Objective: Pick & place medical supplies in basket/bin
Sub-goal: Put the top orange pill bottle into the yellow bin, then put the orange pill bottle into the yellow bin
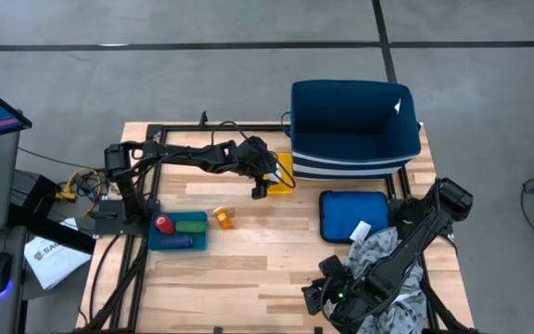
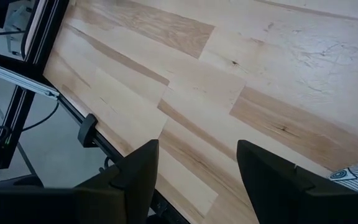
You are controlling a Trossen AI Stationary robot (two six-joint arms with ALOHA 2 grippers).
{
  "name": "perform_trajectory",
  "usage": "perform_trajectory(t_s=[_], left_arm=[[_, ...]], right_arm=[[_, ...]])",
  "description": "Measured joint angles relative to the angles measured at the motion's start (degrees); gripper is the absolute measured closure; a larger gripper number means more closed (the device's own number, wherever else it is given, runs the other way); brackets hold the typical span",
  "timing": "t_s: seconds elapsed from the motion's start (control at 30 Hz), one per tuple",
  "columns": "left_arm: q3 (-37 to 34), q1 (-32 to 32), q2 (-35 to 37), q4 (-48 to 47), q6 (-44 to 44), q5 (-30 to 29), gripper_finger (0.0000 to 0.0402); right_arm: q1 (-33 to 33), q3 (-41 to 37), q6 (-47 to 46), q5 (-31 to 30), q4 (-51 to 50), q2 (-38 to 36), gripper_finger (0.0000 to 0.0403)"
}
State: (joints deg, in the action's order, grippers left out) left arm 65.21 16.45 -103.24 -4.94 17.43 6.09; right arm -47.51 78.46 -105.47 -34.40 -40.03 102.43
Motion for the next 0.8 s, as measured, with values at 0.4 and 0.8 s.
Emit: perform_trajectory(t_s=[0.4, 0.8], left_arm=[[0.0, 0.0, 0.01, 1.66, -0.21, 1.31, 0.0161], [0.05, 0.02, 1.96, 0.22, -1.15, 1.33, 0.0156]], right_arm=[[0.44, 0.0, 0.28, -0.05, -0.22, 0.0, 0.0189], [0.44, 0.0, 0.44, -0.06, 0.18, 0.0, 0.0189]])
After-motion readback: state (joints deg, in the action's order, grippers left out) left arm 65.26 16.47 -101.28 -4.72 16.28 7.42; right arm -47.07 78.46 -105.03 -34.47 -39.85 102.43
